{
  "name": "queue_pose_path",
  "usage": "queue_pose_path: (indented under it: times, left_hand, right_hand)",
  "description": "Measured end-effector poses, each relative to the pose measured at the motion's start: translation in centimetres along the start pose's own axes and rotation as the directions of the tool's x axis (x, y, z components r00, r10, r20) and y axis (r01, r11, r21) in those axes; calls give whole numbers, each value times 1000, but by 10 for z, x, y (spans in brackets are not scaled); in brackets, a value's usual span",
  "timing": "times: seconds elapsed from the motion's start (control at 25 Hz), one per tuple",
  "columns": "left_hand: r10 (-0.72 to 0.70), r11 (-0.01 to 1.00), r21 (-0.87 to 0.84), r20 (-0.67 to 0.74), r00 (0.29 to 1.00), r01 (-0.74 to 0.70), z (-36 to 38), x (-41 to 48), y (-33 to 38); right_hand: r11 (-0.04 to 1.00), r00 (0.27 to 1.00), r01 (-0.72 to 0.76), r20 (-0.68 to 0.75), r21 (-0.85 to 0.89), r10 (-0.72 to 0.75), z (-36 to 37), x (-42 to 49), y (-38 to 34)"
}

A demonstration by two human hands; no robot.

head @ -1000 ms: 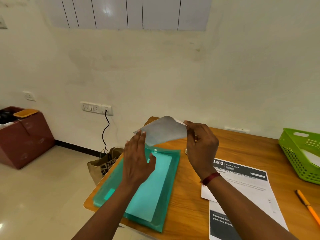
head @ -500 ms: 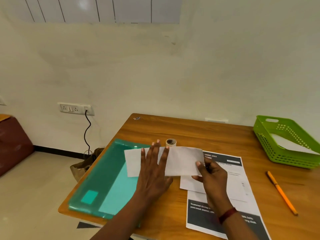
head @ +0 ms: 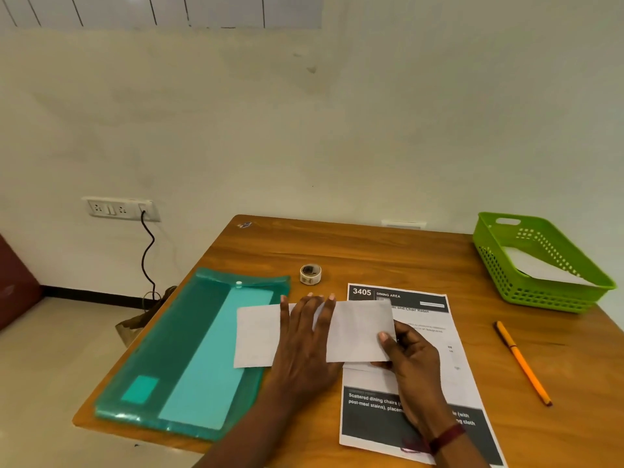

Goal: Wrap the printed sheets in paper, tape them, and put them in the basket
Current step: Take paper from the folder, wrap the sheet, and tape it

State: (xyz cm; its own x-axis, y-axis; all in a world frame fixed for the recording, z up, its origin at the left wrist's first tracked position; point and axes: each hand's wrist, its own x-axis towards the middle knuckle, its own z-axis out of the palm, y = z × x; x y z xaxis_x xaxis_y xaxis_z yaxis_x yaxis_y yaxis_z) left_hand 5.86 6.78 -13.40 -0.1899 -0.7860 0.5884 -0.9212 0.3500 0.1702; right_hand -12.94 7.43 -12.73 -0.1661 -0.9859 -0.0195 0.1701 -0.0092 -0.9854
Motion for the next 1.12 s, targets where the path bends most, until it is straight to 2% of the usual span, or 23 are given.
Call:
queue_pose_path:
  times: [0.36, 0.64, 0.76, 0.88, 1.0, 1.12]
  left_hand:
    - [7, 997, 74, 61, 998, -12, -1, 2, 2]
    - [-53, 996, 72, 83, 995, 47, 5, 1, 0]
    - [-26, 996, 86, 44, 999, 23, 5, 1, 1]
    - [32, 993, 115, -65, 997, -25, 6, -2, -2]
    - [-20, 988, 151, -153, 988, 44, 4, -5, -3]
    - [-114, 979, 138, -244, 963, 151, 4, -7, -3]
  right_hand:
    - [999, 999, 48, -12, -20, -48, -1, 0, 4]
    - [948, 960, 225, -117, -225, -256, 6, -12, 0]
    - [871, 906, 350, -111, -346, -408, 8, -17, 3]
    - [799, 859, 449, -54, -399, -509, 7, -17, 3]
    - [814, 892, 403, -18, -419, -451, 9, -18, 0]
    - [791, 909, 407, 117, -457, -401, 9, -20, 2]
